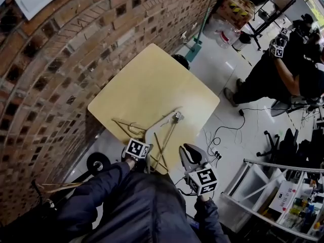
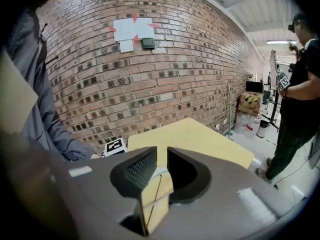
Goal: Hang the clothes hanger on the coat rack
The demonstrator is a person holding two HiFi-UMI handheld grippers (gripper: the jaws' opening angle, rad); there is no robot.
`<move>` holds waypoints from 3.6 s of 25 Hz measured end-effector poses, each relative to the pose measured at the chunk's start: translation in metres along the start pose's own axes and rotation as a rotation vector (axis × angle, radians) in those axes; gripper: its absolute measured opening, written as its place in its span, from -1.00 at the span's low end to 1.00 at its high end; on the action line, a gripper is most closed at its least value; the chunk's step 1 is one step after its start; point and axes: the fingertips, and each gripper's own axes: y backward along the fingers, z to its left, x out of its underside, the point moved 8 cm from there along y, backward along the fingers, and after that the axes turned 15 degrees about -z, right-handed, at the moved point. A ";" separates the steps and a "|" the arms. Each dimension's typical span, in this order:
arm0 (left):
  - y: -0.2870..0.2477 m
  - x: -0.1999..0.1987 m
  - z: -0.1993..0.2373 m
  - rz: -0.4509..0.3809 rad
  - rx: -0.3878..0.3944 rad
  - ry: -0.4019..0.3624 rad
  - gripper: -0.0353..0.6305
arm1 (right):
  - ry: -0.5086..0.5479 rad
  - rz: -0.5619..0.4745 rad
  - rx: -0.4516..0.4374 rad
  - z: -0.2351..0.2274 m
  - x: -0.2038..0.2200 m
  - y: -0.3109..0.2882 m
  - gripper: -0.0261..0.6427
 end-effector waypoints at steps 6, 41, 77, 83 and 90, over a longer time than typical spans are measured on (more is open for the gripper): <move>-0.006 0.005 -0.001 0.033 -0.041 0.005 -0.12 | -0.013 0.004 0.025 -0.003 0.004 0.006 -0.73; 0.049 -0.046 -0.026 -0.146 0.335 -0.023 -0.65 | -0.535 0.126 0.000 -0.039 0.111 -0.027 -0.63; 0.089 -0.068 -0.041 -0.071 0.519 -0.195 -0.69 | 1.086 0.321 -0.161 -0.017 0.113 -0.079 -0.56; 0.131 -0.084 -0.064 -0.184 0.497 -0.230 -0.69 | 1.131 0.241 -0.134 -0.005 0.058 -0.054 -0.56; 0.187 -0.071 -0.112 -0.325 0.370 -0.266 -0.68 | 1.162 0.113 -0.194 0.013 0.021 -0.020 -0.56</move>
